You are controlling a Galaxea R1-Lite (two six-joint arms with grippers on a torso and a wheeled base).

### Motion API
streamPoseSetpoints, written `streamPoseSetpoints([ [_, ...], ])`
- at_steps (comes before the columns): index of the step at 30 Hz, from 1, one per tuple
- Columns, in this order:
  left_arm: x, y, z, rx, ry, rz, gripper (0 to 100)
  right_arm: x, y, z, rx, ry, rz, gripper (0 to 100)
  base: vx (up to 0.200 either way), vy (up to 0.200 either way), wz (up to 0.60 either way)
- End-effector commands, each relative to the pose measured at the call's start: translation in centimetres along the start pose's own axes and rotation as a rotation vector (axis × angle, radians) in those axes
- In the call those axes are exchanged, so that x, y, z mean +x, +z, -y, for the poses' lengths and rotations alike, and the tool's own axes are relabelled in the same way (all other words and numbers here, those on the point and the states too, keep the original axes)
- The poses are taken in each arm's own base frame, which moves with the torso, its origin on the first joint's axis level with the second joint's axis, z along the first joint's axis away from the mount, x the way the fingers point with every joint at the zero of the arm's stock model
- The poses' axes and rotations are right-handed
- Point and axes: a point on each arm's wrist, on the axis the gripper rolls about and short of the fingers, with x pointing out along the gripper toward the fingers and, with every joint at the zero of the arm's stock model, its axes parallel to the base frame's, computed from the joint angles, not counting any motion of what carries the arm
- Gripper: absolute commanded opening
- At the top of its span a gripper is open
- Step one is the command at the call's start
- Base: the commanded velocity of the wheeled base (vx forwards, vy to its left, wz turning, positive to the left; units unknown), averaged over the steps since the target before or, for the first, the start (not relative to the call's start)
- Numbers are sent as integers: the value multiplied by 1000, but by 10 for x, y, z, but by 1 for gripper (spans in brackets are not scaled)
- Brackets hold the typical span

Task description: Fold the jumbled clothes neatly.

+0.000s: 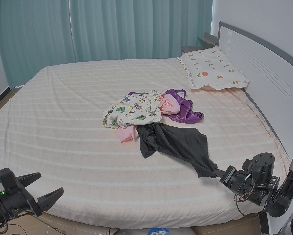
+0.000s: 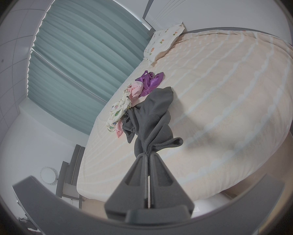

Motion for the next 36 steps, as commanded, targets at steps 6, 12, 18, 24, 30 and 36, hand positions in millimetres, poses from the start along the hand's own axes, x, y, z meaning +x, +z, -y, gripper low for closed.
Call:
streamPoseSetpoints([
  [6, 169, -2, 29, -223, -8, -285, 100, -1, 0, 0, -1, 12, 9, 0, 0, 0, 0],
  [12, 237, -11, 42, -240, 32, -300, 100, -1, -1, 0, -2, 12, 7, 0, 0, 0, 0],
  [18, 283, -22, 43, -233, 102, -280, 100, -1, -1, 0, -2, 13, 7, 0, 0, 0, 0],
  [24, 323, -27, 43, -275, 138, -236, 100, -1, 0, -1, -1, 14, 11, 0, 0, 0, 0],
  [30, 354, -31, 44, -303, 159, -189, 100, -2, 0, -1, -2, 16, 12, 0, 0, 0, 0],
  [36, 374, -24, 47, -309, 142, -140, 100, -1, 0, -1, -2, 15, 9, 0, 0, 0, 0],
])
